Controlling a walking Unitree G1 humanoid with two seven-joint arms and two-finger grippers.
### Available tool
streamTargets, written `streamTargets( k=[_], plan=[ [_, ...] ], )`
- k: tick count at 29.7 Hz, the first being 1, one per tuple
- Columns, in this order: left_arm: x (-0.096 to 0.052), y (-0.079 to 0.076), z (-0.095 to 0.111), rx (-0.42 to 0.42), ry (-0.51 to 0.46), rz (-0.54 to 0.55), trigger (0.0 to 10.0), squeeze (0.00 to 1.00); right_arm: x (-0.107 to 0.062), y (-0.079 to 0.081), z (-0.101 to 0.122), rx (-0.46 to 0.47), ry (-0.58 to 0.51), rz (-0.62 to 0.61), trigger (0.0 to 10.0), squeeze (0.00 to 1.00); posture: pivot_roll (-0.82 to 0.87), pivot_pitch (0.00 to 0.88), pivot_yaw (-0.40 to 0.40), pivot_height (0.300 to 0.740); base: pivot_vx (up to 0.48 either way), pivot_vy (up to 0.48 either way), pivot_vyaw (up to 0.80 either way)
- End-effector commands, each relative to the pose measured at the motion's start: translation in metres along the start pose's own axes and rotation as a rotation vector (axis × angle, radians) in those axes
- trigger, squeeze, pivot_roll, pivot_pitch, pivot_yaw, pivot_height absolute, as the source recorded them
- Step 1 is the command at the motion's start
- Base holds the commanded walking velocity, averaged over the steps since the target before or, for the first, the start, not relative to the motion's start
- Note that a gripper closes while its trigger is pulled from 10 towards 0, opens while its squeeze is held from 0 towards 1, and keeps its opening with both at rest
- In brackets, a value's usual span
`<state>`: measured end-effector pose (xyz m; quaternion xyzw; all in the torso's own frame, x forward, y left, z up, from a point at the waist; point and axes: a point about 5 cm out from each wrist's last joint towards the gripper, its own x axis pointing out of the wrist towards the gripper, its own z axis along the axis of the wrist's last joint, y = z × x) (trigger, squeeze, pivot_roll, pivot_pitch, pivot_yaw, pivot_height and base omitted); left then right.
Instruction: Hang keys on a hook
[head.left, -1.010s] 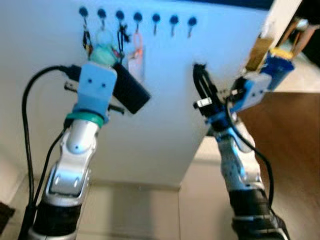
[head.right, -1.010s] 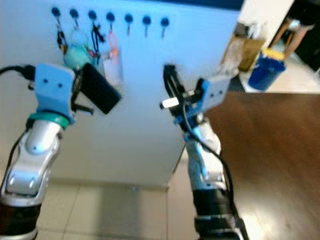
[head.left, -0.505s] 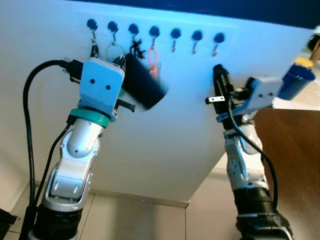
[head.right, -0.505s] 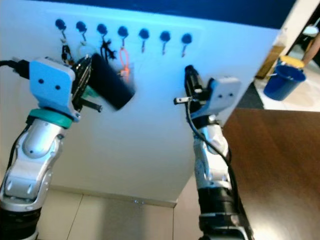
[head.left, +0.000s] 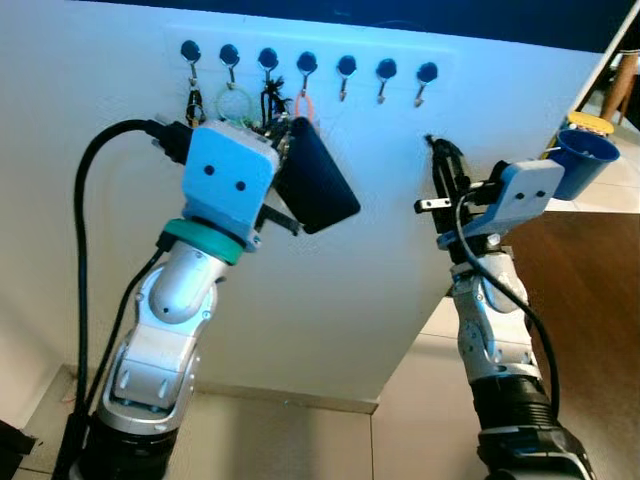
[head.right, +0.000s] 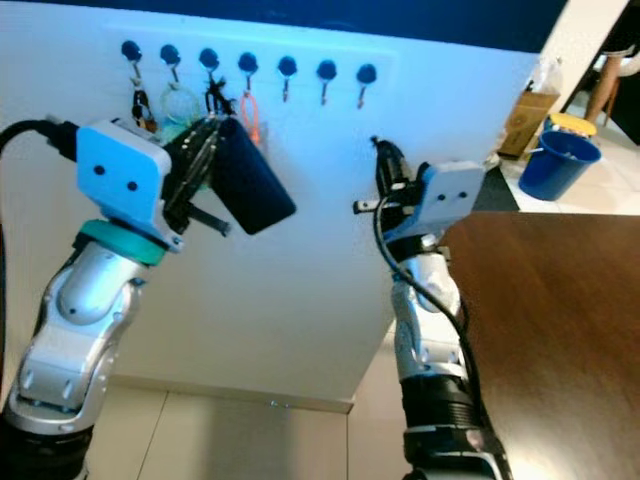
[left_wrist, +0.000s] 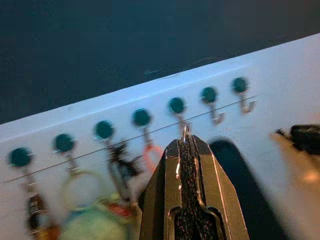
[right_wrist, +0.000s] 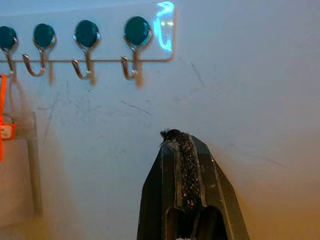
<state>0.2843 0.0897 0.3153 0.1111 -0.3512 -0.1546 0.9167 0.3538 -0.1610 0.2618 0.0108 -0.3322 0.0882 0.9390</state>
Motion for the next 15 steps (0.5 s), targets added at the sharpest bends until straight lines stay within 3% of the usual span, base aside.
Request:
streamTargets(
  k=[1,5,7,8,9,10,12,15],
  plan=[
    [0.004,-0.004,0.0,-0.004,0.004,-0.021,10.0,0.0,-0.004,0.002,-0.005,0.006,0.015,0.013,10.0,0.0,0.1,0.1,0.06,0.74,0.0,0.0,0.0],
    [0.011,-0.007,-0.006,-0.015,0.036,-0.031,10.0,0.0,-0.003,0.007,-0.002,0.013,-0.001,0.044,10.0,0.0,0.1,0.1,0.062,0.74,0.0,0.0,0.0],
    [0.02,-0.011,-0.015,-0.1,0.081,-0.053,10.0,0.0,-0.001,0.01,0.002,0.006,-0.019,0.053,10.0,0.0,0.1,0.102,0.074,0.74,0.0,0.0,0.0],
    [0.02,-0.011,-0.015,-0.1,0.081,-0.053,10.0,0.0,-0.001,0.01,0.002,0.006,-0.019,0.053,10.0,0.0,0.1,0.102,0.074,0.74,0.0,0.0,0.0],
    [0.028,-0.013,-0.019,-0.177,0.1,-0.063,10.0,0.0,-0.001,0.01,0.005,0.006,-0.035,0.05,10.0,0.0,0.09,0.102,0.078,0.74,0.0,0.0,0.0],
    [0.028,-0.013,-0.019,-0.177,0.1,-0.063,10.0,0.0,-0.001,0.01,0.005,0.006,-0.035,0.05,10.0,0.0,0.09,0.102,0.078,0.74,0.0,0.0,0.0],
    [0.037,-0.016,-0.024,-0.277,0.121,-0.074,10.0,0.0,-0.001,0.011,0.01,0.006,-0.058,0.052,10.0,0.0,0.09,0.101,0.082,0.74,0.0,0.0,0.0],
    [0.042,-0.017,-0.026,-0.312,0.128,-0.078,10.0,0.0,0.0,0.014,0.012,0.007,-0.07,0.061,10.0,0.0,0.08,0.101,0.084,0.74,0.0,0.0,0.0]
  ],
)
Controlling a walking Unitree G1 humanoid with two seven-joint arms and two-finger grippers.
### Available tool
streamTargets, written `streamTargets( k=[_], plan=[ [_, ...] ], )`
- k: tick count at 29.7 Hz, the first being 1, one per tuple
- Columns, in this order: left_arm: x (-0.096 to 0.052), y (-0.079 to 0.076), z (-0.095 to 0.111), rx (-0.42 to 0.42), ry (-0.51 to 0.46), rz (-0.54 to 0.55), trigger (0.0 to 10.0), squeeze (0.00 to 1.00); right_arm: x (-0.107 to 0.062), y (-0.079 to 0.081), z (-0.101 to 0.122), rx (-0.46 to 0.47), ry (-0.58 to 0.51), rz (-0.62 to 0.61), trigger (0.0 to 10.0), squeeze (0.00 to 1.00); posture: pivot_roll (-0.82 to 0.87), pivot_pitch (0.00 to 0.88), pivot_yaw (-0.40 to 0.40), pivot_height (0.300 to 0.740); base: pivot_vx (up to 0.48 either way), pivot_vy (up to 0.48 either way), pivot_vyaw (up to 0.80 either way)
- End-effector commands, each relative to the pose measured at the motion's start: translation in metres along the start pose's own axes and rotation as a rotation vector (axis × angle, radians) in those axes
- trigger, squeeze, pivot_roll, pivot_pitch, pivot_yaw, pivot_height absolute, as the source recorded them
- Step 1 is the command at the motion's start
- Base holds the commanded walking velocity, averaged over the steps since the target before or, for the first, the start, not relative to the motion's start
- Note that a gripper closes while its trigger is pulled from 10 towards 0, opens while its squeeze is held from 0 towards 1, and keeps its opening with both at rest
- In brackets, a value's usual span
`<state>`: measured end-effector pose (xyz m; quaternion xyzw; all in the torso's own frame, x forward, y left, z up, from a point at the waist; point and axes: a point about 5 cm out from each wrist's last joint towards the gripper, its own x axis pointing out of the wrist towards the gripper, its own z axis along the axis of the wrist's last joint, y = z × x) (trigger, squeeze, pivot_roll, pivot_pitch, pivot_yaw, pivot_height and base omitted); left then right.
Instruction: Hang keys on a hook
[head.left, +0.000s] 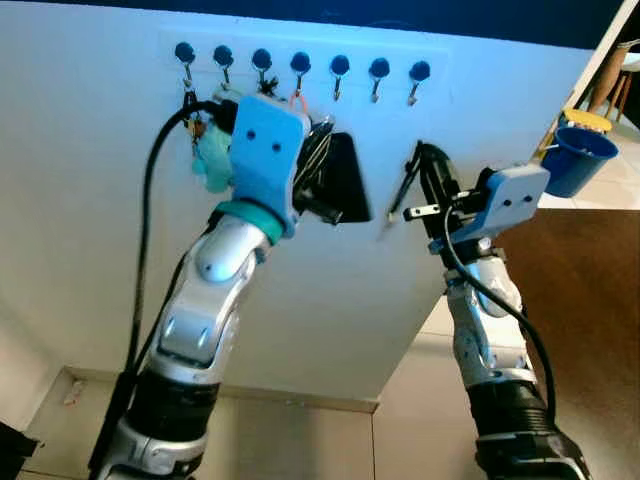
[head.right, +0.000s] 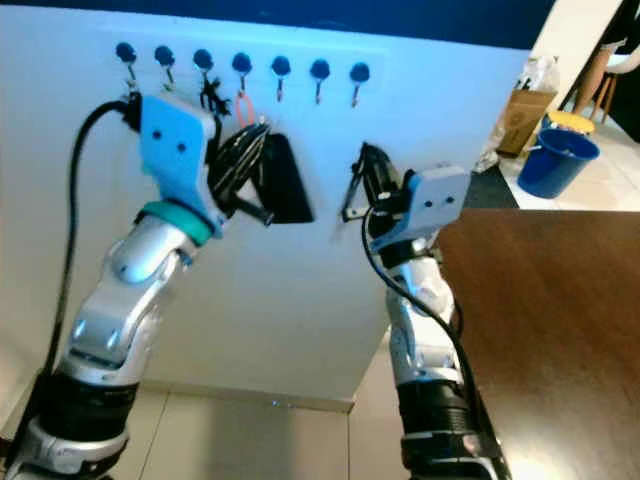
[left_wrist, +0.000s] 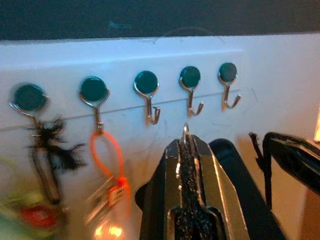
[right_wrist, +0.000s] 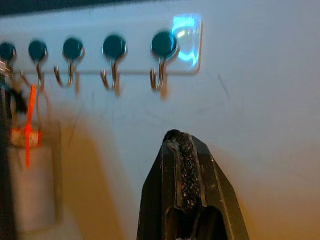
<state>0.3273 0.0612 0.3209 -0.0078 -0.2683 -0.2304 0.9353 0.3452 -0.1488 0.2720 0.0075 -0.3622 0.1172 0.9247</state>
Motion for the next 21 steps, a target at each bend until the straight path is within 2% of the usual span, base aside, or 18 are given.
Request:
streamTargets(
  k=[1,2,3,4,5,7,10,21],
  plan=[
    [0.003,-0.001,-0.005,-0.047,0.023,-0.01,10.0,0.0,-0.002,0.004,0.002,0.003,-0.015,0.015,10.0,0.0,0.08,0.101,0.086,0.74,0.0,0.0,0.0],
    [0.007,0.0,-0.005,-0.082,0.022,-0.007,10.0,0.0,-0.001,0.006,0.004,0.009,-0.021,0.032,10.0,0.0,0.08,0.103,0.087,0.74,0.0,0.0,0.0],
    [0.007,0.0,-0.005,-0.082,0.022,-0.007,10.0,0.0,-0.001,0.006,0.004,0.009,-0.021,0.032,10.0,0.0,0.08,0.103,0.087,0.74,0.0,0.0,0.0],
    [0.016,0.002,-0.002,-0.148,0.012,0.006,10.0,0.0,-0.002,0.011,0.004,0.017,-0.017,0.07,10.0,0.0,0.08,0.104,0.088,0.74,0.0,0.0,0.0],
    [0.016,0.002,-0.002,-0.148,0.012,0.006,10.0,0.0,-0.002,0.011,0.004,0.017,-0.017,0.07,10.0,0.0,0.08,0.104,0.088,0.74,0.0,0.0,0.0],
    [0.021,0.006,0.001,-0.206,0.002,0.016,10.0,0.0,-0.004,0.012,0.001,0.016,-0.002,0.08,10.0,0.0,0.07,0.106,0.09,0.74,0.0,0.0,0.0],
    [0.022,0.009,0.002,-0.251,0.002,0.016,10.0,0.0,-0.006,0.012,-0.001,0.016,0.007,0.079,10.0,0.0,0.08,0.11,0.093,0.74,0.0,0.0,0.0],
    [0.03,0.008,0.005,-0.283,-0.015,-0.009,10.0,0.0,-0.008,0.014,-0.004,0.021,0.026,0.084,10.0,0.0,0.08,0.112,0.093,0.74,0.0,0.0,0.0]
  ],
)
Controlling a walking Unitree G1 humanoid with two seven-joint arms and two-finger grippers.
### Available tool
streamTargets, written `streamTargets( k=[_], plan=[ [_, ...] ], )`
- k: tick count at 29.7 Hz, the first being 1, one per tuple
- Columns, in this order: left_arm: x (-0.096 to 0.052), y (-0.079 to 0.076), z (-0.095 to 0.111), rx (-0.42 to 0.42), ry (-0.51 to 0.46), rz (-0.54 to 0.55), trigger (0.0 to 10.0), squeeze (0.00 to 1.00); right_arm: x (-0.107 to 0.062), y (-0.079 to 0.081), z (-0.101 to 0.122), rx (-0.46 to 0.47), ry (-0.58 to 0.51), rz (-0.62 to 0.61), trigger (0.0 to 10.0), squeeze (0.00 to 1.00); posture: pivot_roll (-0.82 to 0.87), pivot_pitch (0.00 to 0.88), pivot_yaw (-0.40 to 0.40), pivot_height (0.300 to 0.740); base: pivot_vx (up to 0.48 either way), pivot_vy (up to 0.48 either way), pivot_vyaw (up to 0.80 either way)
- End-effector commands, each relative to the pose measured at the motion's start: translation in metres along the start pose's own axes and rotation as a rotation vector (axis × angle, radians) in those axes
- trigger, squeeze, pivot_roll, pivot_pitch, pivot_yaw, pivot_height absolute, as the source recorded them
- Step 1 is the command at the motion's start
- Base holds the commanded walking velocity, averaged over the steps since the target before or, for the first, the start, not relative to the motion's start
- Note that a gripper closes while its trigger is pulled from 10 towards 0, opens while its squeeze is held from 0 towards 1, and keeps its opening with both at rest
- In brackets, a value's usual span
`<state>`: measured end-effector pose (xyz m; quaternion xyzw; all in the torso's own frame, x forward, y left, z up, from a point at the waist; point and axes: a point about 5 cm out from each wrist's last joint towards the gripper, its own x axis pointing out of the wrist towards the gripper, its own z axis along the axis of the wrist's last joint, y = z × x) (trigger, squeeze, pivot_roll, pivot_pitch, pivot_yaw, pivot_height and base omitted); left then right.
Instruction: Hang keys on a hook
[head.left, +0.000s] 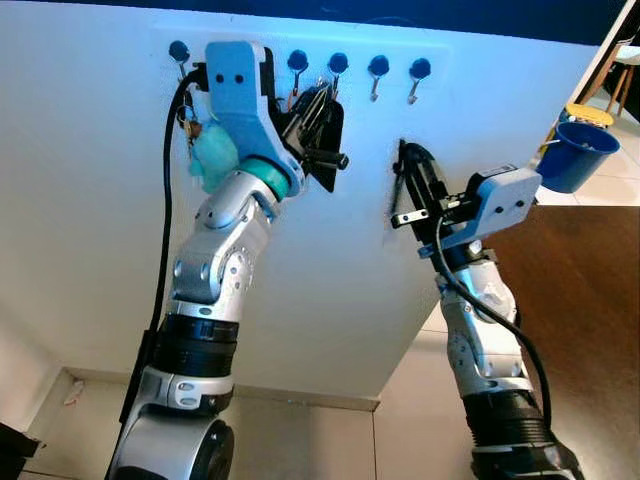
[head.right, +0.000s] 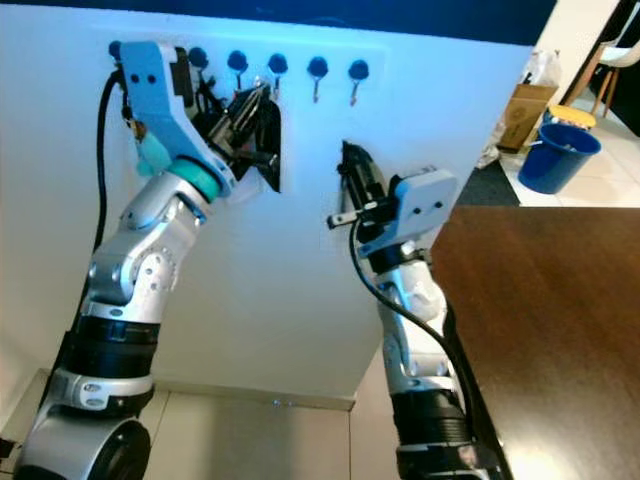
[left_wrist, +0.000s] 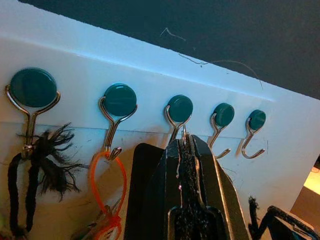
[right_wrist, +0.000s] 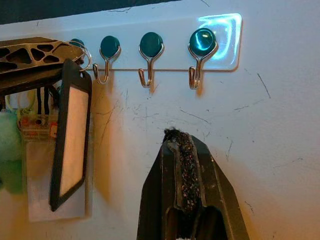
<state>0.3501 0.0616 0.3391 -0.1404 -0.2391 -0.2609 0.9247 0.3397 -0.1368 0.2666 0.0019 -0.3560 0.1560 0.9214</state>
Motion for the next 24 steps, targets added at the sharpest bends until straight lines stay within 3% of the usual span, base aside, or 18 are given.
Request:
streamTargets(
  k=[1,15,24],
  plan=[
    [0.004,-0.004,0.0,-0.005,0.0,-0.019,10.0,0.0,-0.003,0.001,-0.002,0.002,0.015,0.007,10.0,0.0,0.08,0.112,0.093,0.74,0.0,0.0,0.0],
    [0.01,-0.007,-0.006,-0.018,0.03,-0.029,10.0,0.0,-0.004,0.001,-0.003,0.002,0.02,0.011,10.0,0.0,0.07,0.104,0.093,0.74,0.0,0.0,0.0],
    [0.011,0.005,-0.017,-0.078,0.086,0.048,10.0,0.0,-0.003,0.002,-0.003,0.002,0.02,0.014,10.0,0.0,0.07,0.1,0.094,0.74,0.0,0.0,0.0]
  ],
)
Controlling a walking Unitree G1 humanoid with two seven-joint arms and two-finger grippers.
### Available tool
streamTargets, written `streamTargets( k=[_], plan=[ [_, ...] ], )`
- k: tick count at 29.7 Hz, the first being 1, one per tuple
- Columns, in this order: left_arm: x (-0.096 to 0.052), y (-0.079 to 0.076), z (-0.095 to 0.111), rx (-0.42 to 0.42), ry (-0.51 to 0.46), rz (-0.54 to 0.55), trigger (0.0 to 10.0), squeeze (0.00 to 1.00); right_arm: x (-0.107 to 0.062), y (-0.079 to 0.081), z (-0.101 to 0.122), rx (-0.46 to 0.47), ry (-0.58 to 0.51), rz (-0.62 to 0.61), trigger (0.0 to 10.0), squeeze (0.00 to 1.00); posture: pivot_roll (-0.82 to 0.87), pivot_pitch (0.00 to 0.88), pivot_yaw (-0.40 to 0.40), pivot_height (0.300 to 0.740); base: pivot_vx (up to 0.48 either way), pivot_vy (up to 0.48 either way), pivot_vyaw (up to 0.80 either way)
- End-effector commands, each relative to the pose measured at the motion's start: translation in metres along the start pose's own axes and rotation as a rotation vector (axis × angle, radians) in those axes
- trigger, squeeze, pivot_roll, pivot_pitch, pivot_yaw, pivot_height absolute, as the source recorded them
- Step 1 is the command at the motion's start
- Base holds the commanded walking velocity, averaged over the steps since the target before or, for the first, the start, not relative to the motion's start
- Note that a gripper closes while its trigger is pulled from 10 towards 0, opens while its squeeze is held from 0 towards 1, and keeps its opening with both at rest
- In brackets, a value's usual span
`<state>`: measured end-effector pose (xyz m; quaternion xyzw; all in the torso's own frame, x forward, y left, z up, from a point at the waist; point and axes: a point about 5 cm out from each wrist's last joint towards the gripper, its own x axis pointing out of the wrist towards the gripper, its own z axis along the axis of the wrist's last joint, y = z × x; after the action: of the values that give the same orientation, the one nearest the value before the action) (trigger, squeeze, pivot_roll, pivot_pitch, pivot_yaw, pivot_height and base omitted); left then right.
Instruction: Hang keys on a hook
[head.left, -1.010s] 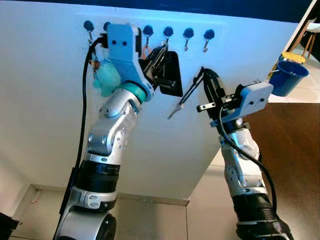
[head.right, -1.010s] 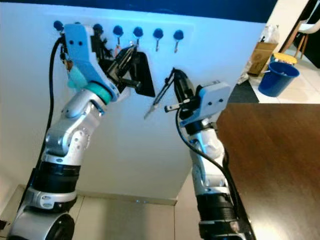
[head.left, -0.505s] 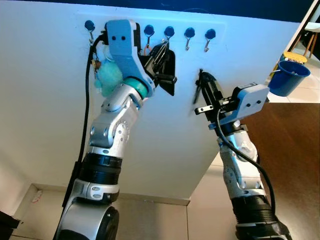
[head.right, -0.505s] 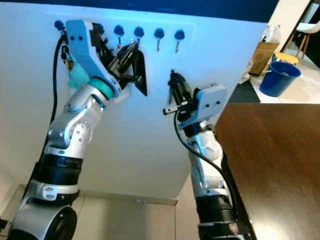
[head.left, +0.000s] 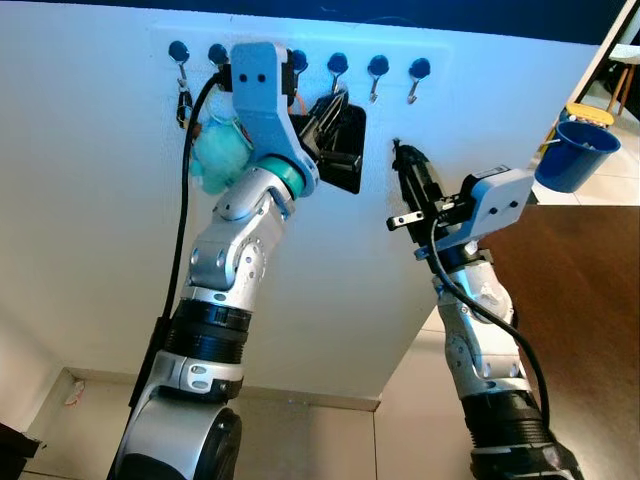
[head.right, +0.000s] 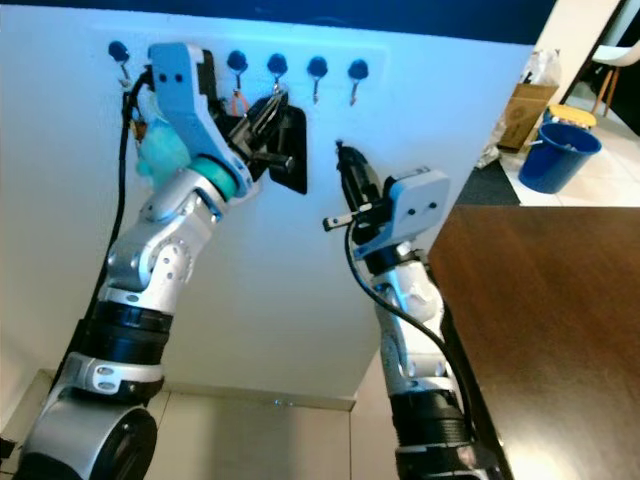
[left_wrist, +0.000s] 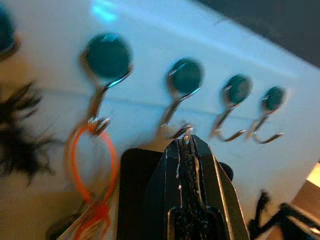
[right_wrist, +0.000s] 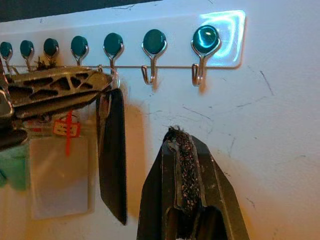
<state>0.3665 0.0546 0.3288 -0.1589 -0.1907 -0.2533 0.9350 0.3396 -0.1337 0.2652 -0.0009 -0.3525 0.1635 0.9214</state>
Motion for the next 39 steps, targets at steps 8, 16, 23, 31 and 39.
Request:
streamTargets(
  k=[8,16,23,31,39],
  plan=[
    [-0.002,0.007,-0.012,-0.175,0.062,0.006,10.0,0.0,-0.004,-0.001,-0.002,-0.001,0.012,0.0,10.0,0.0,0.07,0.095,0.092,0.74,0.0,0.0,0.0],
    [-0.007,0.003,-0.003,-0.231,0.025,-0.065,10.0,0.0,-0.003,-0.001,-0.002,-0.003,0.014,0.001,10.0,0.0,0.07,0.101,0.088,0.74,0.0,0.0,0.0],
    [-0.021,-0.013,0.014,-0.256,-0.049,-0.226,10.0,0.0,-0.003,-0.001,-0.002,-0.002,0.017,0.001,10.0,0.0,0.08,0.105,0.086,0.74,0.0,0.0,0.0],
    [-0.011,-0.017,0.012,-0.227,-0.016,-0.199,10.0,0.0,-0.002,-0.001,-0.003,0.001,0.016,0.002,10.0,0.0,0.08,0.107,0.089,0.74,0.0,0.0,0.0],
    [-0.003,-0.008,0.007,-0.211,0.021,-0.109,10.0,0.0,-0.003,0.0,-0.002,-0.002,0.017,-0.001,10.0,0.0,0.07,0.111,0.095,0.74,0.0,0.0,0.0]
  ],
)
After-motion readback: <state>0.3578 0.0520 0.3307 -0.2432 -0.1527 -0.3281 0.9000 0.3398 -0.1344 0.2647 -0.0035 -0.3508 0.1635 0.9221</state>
